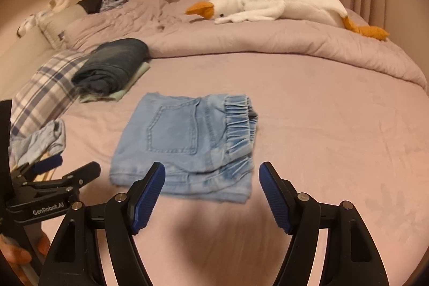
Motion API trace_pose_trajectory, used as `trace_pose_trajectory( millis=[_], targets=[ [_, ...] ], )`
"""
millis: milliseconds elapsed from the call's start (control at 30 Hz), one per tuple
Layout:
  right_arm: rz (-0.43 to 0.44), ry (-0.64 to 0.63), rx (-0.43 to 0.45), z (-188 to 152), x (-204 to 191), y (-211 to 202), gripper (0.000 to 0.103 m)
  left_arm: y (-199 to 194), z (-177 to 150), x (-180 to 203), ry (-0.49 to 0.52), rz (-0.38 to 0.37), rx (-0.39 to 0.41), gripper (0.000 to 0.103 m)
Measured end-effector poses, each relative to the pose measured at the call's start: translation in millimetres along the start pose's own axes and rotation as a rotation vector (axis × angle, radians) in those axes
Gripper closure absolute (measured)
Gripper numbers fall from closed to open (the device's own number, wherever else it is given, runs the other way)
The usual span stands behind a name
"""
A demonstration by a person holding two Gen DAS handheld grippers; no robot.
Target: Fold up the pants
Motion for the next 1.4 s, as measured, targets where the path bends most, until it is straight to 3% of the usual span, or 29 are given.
trace_pose_trajectory(
  millis=[133,233,367,833,1400],
  targets=[
    [0.01,-0.018,0.022,-1.5,-10.2,-18.2,0.015,-27.2,-6.0,3.2,0.032,0.011,0.029,0.001],
    [0.014,-0.034,0.048,-0.9,-16.4,-33.6,0.014,-48.9,-9.5,4.6,0.047,0.0,0.057,0.001],
    [0.021,-0.056,0.076,0.8,-26.5,-52.9,0.004,-73.5,-11.2,6.0,0.053,-0.008,0.092,0.001],
    [-0.008,-0.091,0.126,7.4,-34.8,-98.9,0.001,-125.8,-11.0,12.9,0.078,-0.001,0.203,0.001],
    [-0.02,-0.095,0.127,2.9,-38.7,-104.1,0.001,-127.9,-14.1,17.3,0.106,0.01,0.213,0.001]
  ],
)
Point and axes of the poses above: each gripper's, at about its wrist camera, not at the fingertips, and y roughly the way its jaws point, x to its right, z to its top, the point moved 6 cm from there along y, roughly the way its jaws point, and after that the axes turned 13 degrees about -y, right-handed, at the moved point
